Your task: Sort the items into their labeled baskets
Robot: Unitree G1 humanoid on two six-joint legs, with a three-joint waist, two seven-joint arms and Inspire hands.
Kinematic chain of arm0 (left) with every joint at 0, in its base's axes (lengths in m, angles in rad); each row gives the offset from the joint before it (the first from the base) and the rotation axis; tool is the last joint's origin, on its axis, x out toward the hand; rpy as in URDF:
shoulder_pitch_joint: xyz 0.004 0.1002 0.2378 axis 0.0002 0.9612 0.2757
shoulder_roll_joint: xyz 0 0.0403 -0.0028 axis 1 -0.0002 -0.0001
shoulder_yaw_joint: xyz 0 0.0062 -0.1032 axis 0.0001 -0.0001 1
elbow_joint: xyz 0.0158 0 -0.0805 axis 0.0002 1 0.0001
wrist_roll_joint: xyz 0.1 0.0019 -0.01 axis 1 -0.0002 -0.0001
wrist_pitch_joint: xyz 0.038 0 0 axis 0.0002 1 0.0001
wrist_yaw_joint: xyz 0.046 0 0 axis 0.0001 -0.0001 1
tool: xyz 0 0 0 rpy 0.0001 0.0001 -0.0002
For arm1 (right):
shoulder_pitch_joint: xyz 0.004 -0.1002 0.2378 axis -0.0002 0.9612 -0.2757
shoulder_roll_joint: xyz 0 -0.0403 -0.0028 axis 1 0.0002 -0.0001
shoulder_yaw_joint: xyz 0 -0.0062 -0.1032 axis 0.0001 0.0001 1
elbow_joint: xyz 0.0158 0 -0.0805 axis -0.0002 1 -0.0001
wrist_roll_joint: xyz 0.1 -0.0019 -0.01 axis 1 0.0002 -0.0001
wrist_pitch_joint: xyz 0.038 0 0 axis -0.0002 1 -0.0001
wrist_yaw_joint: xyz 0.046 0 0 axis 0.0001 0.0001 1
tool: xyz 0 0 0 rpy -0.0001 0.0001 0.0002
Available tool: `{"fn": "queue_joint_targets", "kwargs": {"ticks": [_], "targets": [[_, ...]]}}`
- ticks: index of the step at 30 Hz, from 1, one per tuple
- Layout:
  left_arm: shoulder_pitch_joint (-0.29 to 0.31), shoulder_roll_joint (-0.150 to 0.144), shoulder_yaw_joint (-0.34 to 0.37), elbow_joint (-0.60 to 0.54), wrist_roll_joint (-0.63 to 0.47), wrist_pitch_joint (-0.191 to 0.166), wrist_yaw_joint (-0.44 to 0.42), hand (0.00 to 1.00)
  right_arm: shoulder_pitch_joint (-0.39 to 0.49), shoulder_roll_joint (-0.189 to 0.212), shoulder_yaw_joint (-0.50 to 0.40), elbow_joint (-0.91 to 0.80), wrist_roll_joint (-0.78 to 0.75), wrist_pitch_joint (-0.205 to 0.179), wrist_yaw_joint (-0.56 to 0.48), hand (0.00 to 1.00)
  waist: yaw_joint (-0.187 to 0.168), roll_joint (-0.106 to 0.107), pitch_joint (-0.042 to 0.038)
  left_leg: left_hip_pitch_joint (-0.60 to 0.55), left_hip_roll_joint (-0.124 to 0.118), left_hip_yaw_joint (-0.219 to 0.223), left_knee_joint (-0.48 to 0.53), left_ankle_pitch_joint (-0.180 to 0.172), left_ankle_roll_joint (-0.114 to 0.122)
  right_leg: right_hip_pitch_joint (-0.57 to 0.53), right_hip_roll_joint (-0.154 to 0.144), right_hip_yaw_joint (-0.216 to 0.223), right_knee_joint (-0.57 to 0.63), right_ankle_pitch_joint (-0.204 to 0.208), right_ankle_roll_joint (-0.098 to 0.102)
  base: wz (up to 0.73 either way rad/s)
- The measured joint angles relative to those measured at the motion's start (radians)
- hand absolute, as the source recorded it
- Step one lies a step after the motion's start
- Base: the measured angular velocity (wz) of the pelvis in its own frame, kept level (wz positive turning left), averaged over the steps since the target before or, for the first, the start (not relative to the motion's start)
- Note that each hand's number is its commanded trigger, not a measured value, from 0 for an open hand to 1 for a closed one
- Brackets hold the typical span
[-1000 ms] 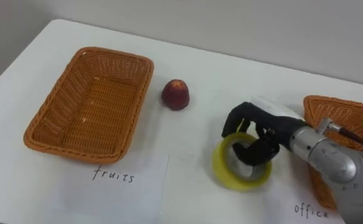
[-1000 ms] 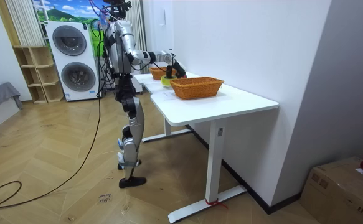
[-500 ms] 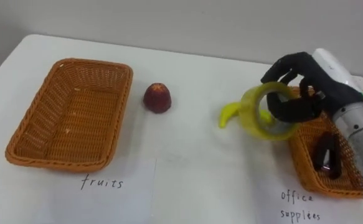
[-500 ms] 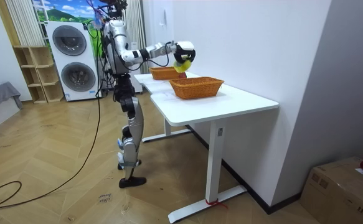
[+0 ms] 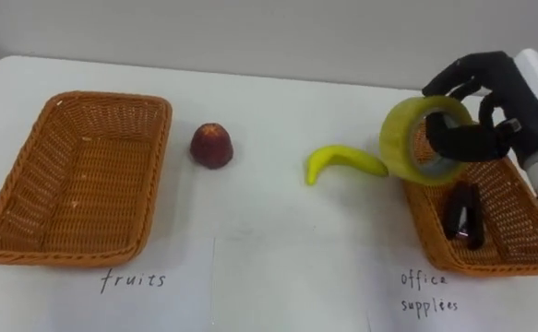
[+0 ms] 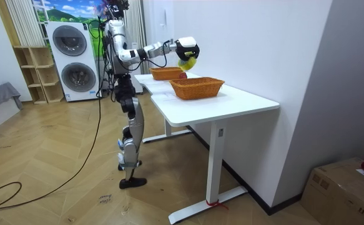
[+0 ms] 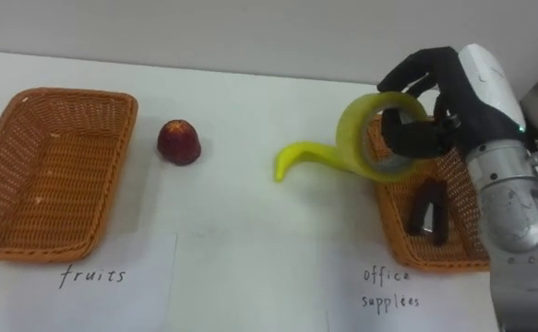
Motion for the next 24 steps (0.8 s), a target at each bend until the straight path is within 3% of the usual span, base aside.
{"fn": "queue_joint_targets", "kwargs": {"ticks": [6, 16, 24], "targets": [[0.009, -0.001, 0.036, 0.0, 0.0, 0.0, -0.002, 0.0, 0.0, 0.0, -0.068, 0.041, -0.001, 0.0, -0.043, 1.0, -0.018, -0.001, 0.0005, 0.003, 0.001, 0.011, -0.002, -0.001, -0.002, 0.002, 0.005, 0.004, 0.001, 0.0, -0.001, -0.04], [0.007, -0.006, 0.037, -0.006, 0.0, -0.014, 0.001, 0.0, 0.014, -0.02, -0.07, 0.123, 0.003, -0.01, -0.071, 1.0, -0.029, 0.0, -0.0014, 0.008, 0.001, 0.019, -0.002, -0.001, -0.002, -0.002, 0.005, 0.007, 0.003, 0.002, -0.003, -0.02], [0.008, -0.005, 0.034, 0.001, 0.0, -0.013, 0.001, 0.0, 0.057, -0.02, -0.063, 0.172, 0.003, -0.01, -0.073, 1.0, -0.021, 0.01, -0.0104, 0.008, 0.001, 0.019, -0.001, -0.001, -0.002, 0.0, 0.004, 0.004, 0.003, 0.002, -0.003, 0.0]]}}
